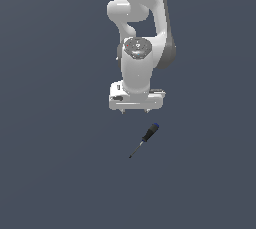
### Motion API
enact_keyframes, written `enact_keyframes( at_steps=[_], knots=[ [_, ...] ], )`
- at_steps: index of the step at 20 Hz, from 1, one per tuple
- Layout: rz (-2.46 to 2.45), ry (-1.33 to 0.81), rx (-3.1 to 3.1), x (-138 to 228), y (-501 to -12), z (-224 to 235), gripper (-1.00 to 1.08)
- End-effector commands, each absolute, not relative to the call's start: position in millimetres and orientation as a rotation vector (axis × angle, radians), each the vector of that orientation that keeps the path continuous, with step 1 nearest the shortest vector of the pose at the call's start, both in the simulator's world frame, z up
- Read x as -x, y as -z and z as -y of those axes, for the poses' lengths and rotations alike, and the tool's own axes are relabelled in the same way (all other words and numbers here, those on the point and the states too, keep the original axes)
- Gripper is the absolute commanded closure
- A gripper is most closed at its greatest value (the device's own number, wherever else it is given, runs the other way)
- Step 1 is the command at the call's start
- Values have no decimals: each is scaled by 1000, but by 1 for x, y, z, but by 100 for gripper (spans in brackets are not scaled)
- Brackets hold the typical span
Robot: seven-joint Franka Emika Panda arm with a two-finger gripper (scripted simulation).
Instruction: Pick up the object and move it to a goal position.
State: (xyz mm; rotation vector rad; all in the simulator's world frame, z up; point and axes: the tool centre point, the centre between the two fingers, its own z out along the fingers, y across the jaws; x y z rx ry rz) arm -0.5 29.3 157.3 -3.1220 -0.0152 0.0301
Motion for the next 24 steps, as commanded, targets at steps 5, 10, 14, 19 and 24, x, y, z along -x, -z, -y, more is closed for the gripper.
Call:
enact_keyframes(
  at_steps=[5,10,14,19,24],
  knots=[
    [-27,-30,3122,-2,-155,-31,-92],
    [-114,-29,3120,-8,-148,-34,-92],
    [-218,-28,3115,-16,-141,-38,-92],
    [-392,-26,3100,-27,-128,-45,-92],
    [-584,-22,3072,-39,-112,-52,-92]
  ],
)
